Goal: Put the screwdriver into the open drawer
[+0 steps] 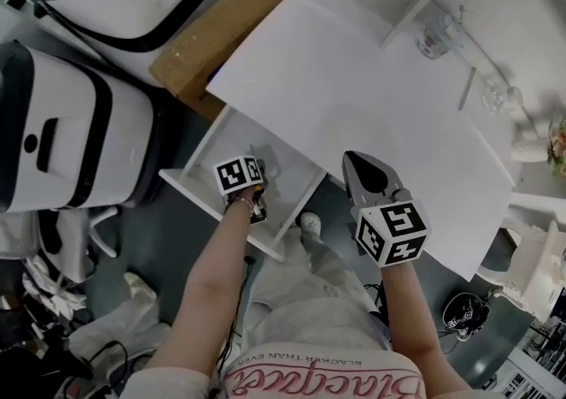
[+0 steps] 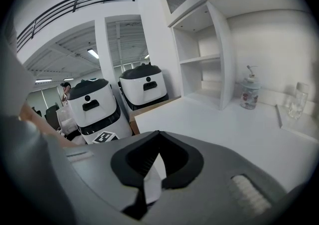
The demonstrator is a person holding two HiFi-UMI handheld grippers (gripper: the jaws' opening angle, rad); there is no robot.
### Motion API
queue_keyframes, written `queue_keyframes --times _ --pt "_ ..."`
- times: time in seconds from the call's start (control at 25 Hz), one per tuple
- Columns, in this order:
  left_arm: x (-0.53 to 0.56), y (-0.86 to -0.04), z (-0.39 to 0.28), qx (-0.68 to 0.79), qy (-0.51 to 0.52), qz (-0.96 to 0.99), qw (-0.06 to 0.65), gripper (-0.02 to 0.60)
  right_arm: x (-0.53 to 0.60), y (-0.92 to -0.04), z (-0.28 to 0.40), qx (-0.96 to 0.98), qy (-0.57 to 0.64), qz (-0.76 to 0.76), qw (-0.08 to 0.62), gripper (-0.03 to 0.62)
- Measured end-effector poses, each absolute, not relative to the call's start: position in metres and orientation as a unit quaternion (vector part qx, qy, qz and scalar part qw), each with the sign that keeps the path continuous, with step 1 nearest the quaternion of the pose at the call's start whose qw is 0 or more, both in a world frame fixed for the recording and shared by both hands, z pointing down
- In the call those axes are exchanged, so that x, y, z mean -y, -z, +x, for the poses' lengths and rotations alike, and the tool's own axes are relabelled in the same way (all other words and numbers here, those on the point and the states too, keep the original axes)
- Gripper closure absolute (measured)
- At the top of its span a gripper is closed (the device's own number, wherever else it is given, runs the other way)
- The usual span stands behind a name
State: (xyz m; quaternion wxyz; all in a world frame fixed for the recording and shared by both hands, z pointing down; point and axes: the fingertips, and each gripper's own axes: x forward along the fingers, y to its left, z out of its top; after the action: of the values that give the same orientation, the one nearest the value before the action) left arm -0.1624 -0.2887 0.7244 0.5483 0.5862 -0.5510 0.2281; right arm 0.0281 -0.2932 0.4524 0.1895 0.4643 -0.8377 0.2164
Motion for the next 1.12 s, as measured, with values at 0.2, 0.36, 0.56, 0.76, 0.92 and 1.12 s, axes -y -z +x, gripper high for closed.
queue_keyframes --times 0.2,0.36,0.56,0.76,0.92,1.12 --pt "0.295 -0.7 -0.164 0.559 -0.209 0.602 0.531 0.399 0.294 -0.437 0.019 0.851 -0.199 0.452 0.178 0.591" --pt "0.295 -0.681 -0.164 0.562 -0.201 0.612 0.519 0.403 0.298 -0.419 0.016 0.861 -0.183 0.446 0.162 0.592" --pt "0.291 -0.657 -0.161 0.564 -0.187 0.63 0.5 0.408 0.299 -0.402 0.02 0.867 -0.166 0.446 0.15 0.592" --pt "0.289 -0.631 -0.161 0.575 -0.172 0.645 0.473 0.419 0.297 -0.388 0.028 0.872 -0.154 0.443 0.141 0.592" --pt "0.287 -0.611 -0.166 0.585 -0.159 0.655 0.452 0.43 0.294 -0.379 0.031 0.879 -0.132 0.436 0.141 0.592" --pt "0.286 -0.584 -0.172 0.599 -0.157 0.671 0.407 0.445 0.294 -0.369 0.034 0.887 -0.109 0.427 0.14 0.592"
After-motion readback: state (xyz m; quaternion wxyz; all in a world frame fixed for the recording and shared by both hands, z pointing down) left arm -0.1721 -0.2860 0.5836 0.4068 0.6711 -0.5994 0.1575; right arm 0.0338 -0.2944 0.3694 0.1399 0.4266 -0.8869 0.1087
